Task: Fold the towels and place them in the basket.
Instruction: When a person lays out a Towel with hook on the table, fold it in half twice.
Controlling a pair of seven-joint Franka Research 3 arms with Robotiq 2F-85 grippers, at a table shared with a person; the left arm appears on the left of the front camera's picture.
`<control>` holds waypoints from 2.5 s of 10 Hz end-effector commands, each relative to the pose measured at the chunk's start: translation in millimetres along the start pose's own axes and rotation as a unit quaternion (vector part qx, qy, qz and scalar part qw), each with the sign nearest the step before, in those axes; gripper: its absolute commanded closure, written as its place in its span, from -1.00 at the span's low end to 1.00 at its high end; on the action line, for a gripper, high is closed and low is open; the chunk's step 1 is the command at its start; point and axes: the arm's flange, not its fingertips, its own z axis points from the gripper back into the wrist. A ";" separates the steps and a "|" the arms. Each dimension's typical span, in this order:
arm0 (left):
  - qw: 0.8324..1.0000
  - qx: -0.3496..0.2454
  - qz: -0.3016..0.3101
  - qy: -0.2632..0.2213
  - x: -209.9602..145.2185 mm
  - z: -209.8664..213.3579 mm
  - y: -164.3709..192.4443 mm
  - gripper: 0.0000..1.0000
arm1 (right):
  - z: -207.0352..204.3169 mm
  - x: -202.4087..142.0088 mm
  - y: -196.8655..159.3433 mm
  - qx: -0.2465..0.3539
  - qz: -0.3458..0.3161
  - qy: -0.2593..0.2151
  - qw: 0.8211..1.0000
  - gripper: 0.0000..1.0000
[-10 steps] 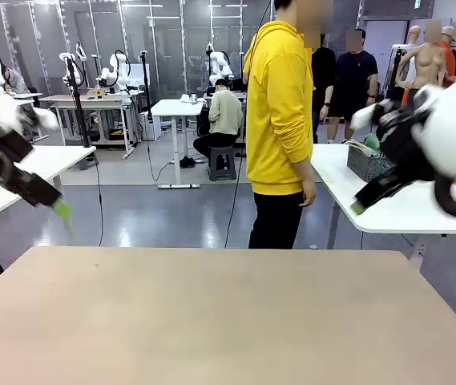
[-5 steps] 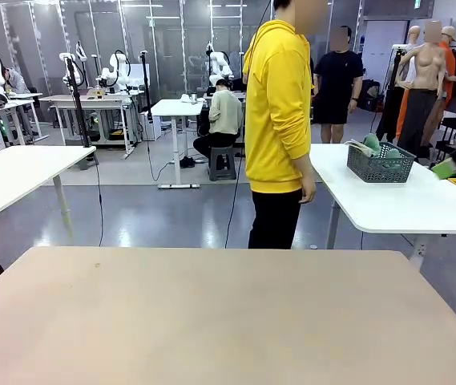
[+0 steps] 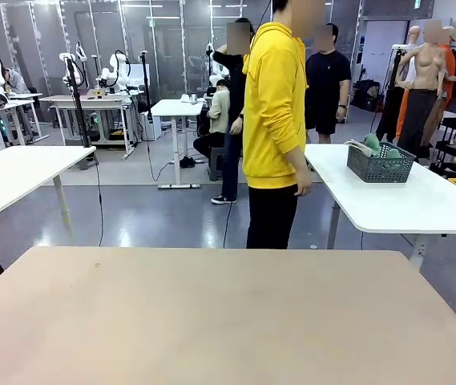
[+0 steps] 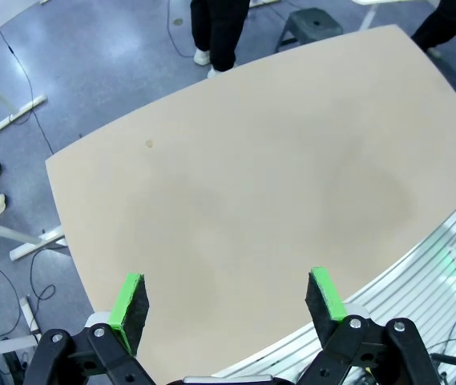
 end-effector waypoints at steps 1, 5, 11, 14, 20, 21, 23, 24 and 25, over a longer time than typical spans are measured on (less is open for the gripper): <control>1.000 0.001 0.001 0.014 -1.3 -2.3 -4.4 -1.00 | -4.9 1.3 0.1 0.003 0.013 0.015 1.000 -1.00; 1.000 0.000 -0.002 0.015 -0.8 -1.2 -8.7 -1.00 | -1.5 -2.5 2.6 0.001 0.008 0.014 1.000 -1.00; 1.000 -0.001 -0.005 0.004 0.2 -3.7 -4.9 -1.00 | -3.9 0.1 1.6 0.003 0.002 0.007 1.000 -1.00; 1.000 -0.001 -0.005 0.004 0.2 -3.7 -4.9 -1.00 | -3.9 0.1 1.6 0.003 0.002 0.007 1.000 -1.00; 1.000 -0.001 -0.005 0.004 0.2 -3.7 -4.9 -1.00 | -3.9 0.1 1.6 0.003 0.002 0.007 1.000 -1.00; 1.000 -0.001 -0.005 0.004 0.2 -3.7 -4.9 -1.00 | -3.9 0.1 1.6 0.003 0.002 0.007 1.000 -1.00; 1.000 -0.001 -0.005 0.004 0.2 -3.7 -4.9 -1.00 | -3.9 0.1 1.6 0.003 0.002 0.007 1.000 -1.00; 1.000 -0.001 -0.005 0.004 0.2 -3.7 -4.9 -1.00 | -3.9 0.1 1.6 0.003 0.002 0.007 1.000 -1.00; 1.000 -0.001 -0.005 0.004 0.2 -3.7 -4.9 -1.00 | -3.9 0.1 1.6 0.003 0.002 0.007 1.000 -1.00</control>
